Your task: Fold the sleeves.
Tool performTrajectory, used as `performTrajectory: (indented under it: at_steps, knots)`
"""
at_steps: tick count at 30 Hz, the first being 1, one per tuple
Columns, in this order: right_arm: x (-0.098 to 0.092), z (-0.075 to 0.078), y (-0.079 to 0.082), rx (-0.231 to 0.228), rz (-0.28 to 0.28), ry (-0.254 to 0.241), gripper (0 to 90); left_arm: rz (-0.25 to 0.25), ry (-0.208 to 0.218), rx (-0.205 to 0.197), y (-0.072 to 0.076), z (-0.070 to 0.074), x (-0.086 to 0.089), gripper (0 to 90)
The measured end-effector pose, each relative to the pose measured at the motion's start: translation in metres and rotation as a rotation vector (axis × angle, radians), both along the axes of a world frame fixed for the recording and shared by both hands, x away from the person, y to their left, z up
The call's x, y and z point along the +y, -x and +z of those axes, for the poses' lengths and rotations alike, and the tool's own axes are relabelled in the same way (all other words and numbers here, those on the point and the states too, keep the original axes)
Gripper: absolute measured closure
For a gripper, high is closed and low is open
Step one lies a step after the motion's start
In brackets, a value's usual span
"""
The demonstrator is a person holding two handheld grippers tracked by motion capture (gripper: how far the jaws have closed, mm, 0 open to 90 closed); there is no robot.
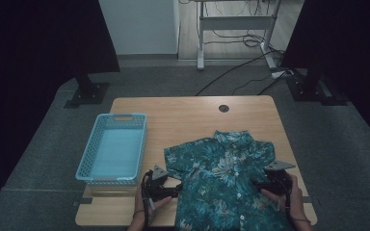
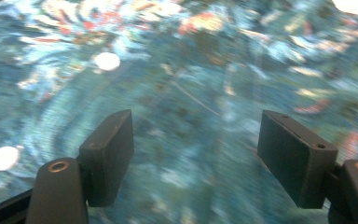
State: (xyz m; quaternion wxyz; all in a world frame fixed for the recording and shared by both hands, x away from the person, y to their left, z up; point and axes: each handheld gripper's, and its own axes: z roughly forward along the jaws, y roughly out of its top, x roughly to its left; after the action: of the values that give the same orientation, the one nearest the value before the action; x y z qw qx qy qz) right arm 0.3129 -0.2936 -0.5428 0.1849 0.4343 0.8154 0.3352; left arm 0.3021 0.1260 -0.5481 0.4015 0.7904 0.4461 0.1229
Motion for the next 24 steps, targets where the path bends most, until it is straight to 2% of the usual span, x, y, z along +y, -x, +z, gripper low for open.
performTrajectory:
  at_steps: [10,15,24]
  knots:
    - [0.025,-0.006,0.001,0.008,0.072,0.027,26.1,0.011,-0.015,0.005,0.0,-0.002,-0.002,22.6]
    - [0.023,-0.008,-0.001,0.031,0.075,0.005,25.7,0.025,-0.014,0.006,-0.001,-0.002,-0.001,22.7]
    - [0.021,-0.007,0.0,0.048,0.079,0.011,26.2,0.078,-0.005,-0.008,-0.009,0.0,-0.004,22.8]
